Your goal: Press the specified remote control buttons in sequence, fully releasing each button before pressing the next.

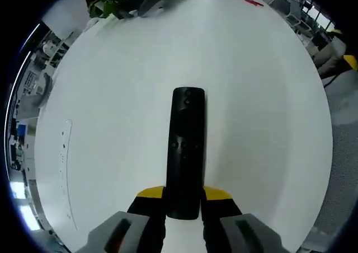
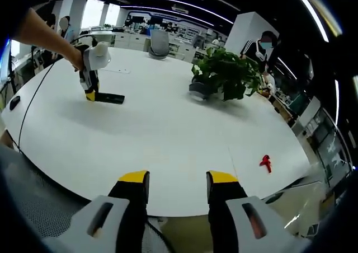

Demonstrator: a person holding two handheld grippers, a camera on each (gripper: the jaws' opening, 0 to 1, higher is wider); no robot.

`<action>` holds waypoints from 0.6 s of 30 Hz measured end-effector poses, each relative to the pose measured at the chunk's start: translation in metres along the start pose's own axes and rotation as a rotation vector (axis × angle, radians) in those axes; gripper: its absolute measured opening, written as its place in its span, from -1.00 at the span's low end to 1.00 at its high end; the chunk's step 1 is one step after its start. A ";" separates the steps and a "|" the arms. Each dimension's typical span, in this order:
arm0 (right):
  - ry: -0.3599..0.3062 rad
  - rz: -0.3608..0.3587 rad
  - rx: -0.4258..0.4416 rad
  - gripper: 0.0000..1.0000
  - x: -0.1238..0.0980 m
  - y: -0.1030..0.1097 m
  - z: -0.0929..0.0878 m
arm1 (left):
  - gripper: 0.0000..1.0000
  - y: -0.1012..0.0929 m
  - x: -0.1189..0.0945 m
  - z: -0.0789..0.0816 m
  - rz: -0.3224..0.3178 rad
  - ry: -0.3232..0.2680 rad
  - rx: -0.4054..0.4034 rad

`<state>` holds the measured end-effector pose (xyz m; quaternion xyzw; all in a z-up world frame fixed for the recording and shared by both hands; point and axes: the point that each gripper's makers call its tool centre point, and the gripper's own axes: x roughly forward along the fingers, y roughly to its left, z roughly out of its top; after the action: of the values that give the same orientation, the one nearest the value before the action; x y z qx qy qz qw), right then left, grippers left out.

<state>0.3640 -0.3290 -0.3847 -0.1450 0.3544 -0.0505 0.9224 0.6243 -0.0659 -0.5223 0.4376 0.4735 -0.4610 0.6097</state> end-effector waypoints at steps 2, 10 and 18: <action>0.001 0.001 -0.001 -0.16 0.000 0.000 0.000 | -0.53 -0.003 0.000 -0.001 -0.002 -0.001 0.003; 0.011 0.010 -0.016 -0.18 0.001 0.003 -0.002 | -0.53 -0.011 -0.002 -0.004 0.000 -0.012 -0.005; 0.017 0.012 -0.018 -0.18 0.001 0.004 -0.002 | -0.53 -0.028 -0.004 -0.009 -0.018 -0.023 -0.021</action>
<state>0.3630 -0.3261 -0.3880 -0.1508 0.3633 -0.0433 0.9184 0.5951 -0.0616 -0.5229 0.4217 0.4753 -0.4662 0.6156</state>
